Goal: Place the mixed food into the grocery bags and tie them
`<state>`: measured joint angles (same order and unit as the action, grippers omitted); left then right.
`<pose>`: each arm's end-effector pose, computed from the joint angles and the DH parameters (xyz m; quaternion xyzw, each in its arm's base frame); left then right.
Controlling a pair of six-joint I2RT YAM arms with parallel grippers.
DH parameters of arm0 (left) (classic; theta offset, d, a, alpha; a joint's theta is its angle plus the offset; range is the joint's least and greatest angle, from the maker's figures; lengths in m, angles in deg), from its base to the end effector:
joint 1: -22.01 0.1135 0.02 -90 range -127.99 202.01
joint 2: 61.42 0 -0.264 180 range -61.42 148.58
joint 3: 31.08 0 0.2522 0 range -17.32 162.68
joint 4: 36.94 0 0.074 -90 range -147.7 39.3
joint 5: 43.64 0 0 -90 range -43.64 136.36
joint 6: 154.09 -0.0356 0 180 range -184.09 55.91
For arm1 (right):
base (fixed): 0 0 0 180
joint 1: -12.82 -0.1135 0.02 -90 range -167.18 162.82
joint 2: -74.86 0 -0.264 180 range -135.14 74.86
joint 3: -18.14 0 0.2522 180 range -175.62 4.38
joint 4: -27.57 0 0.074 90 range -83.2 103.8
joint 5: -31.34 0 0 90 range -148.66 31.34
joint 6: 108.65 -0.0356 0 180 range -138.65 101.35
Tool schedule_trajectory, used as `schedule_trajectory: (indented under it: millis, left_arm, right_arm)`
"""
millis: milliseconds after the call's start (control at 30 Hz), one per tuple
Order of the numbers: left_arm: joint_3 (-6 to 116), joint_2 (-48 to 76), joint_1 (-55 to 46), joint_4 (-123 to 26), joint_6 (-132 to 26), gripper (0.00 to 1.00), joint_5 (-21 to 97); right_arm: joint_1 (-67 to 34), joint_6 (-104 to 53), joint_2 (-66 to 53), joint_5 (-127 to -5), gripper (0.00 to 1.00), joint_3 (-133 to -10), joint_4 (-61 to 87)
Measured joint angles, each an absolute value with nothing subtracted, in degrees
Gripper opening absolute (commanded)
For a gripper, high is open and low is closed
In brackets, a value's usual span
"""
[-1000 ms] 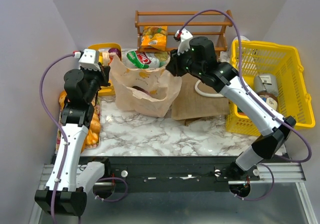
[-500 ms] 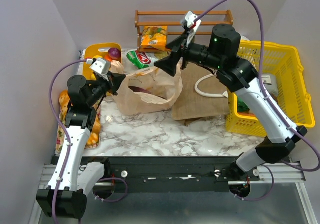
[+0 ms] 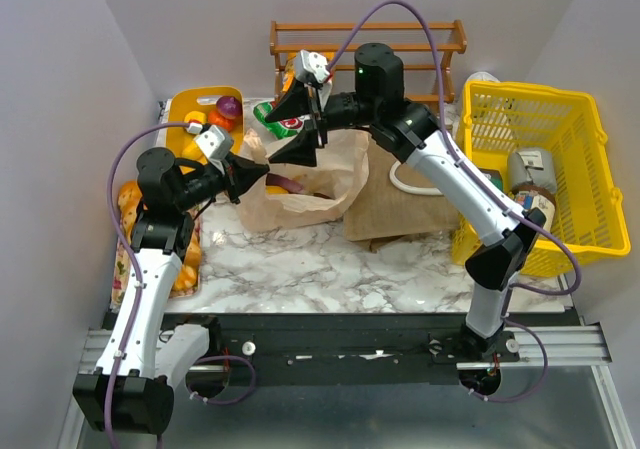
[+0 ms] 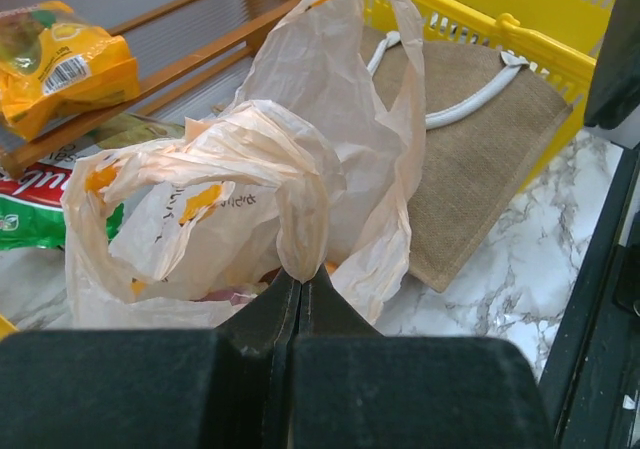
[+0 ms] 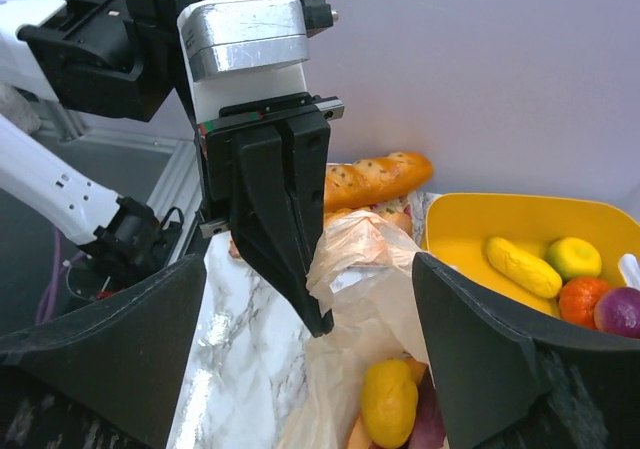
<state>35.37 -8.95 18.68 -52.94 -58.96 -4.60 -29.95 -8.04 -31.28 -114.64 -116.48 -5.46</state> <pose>0.1983 -0.0392 0.3804 0.2885 0.6541 -0.3549 0.6024 0.2800 0.2992 0.4799 -0.5759 0.4365 0.4972 0.4802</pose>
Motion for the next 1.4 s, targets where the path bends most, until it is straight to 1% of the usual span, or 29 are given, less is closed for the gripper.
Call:
schedule_trajectory:
  millis: [333,600,700,733,800,867,933,967,1000,1033,1067,1133,1233,1267,1400]
  left_arm:
    - [35.39,-8.49,18.68,-53.57,-59.23,0.00,-7.03]
    - [35.39,-8.23,18.68,-53.55,-59.23,0.00,-7.71]
    - [35.39,-7.99,18.68,-53.55,-59.20,0.00,-8.08]
    - [35.39,-7.92,18.68,-53.55,-59.18,0.00,-8.21]
    - [35.39,-7.88,18.68,-53.55,-59.18,0.00,-8.34]
    - [35.39,-7.84,18.68,-53.55,-59.18,0.00,-8.41]
    - [35.39,-7.81,18.68,-53.55,-59.16,0.00,-8.41]
    - [35.39,-7.79,18.68,-53.53,-59.14,0.03,-8.41]
    - [35.39,-7.77,18.68,-53.51,-59.12,0.18,-8.38]
    - [35.43,-7.75,18.70,-53.53,-59.12,0.52,-8.34]
    - [35.52,-7.73,18.70,-53.64,-59.14,0.64,-8.32]
    - [36.37,-7.70,18.68,-55.04,-59.79,0.83,-7.95]
    - [38.60,-7.90,19.05,-57.77,-61.08,0.96,-6.68]
    - [39.19,-8.14,19.27,-58.29,-61.37,0.98,-6.22]
    - [41.62,-10.50,20.54,-61.59,-64.54,0.99,-3.58]
  right_arm:
    - [-30.16,-7.06,-34.74,-116.63,0.80,-120.35,-4.94]
    - [-30.38,-6.97,-38.78,-116.63,0.79,-121.14,-5.72]
    - [-30.54,-6.62,-39.70,-116.61,0.73,-121.14,-6.07]
    - [-30.62,-6.58,-39.92,-116.61,0.67,-121.14,-6.12]
    - [-30.78,-6.45,-40.18,-116.61,0.60,-121.16,-6.25]
    - [-30.97,-6.40,-40.27,-116.63,0.41,-121.16,-6.49]
    - [-31.02,-6.18,-40.29,-116.76,0.10,-121.18,-6.66]
    - [-31.06,-6.47,-40.29,-116.90,0.05,-121.20,-6.84]
    - [-31.06,-6.36,-40.29,-117.00,0.01,-121.25,-6.95]
    - [-31.06,-6.31,-40.29,-117.09,0.01,-121.25,-7.08]
    - [-31.06,-6.53,-40.29,-117.05,0.01,-121.25,-7.19]
    - [-31.08,-6.69,-40.22,-116.96,0.01,-121.25,-7.19]
    - [-31.06,-7.56,-39.77,-115.26,0.01,-121.18,-7.08]
    - [-31.06,-8.06,-39.31,-114.16,0.01,-120.94,-6.86]
    - [-31.02,-10.01,-35.48,-110.73,0.01,-119.00,-6.71]
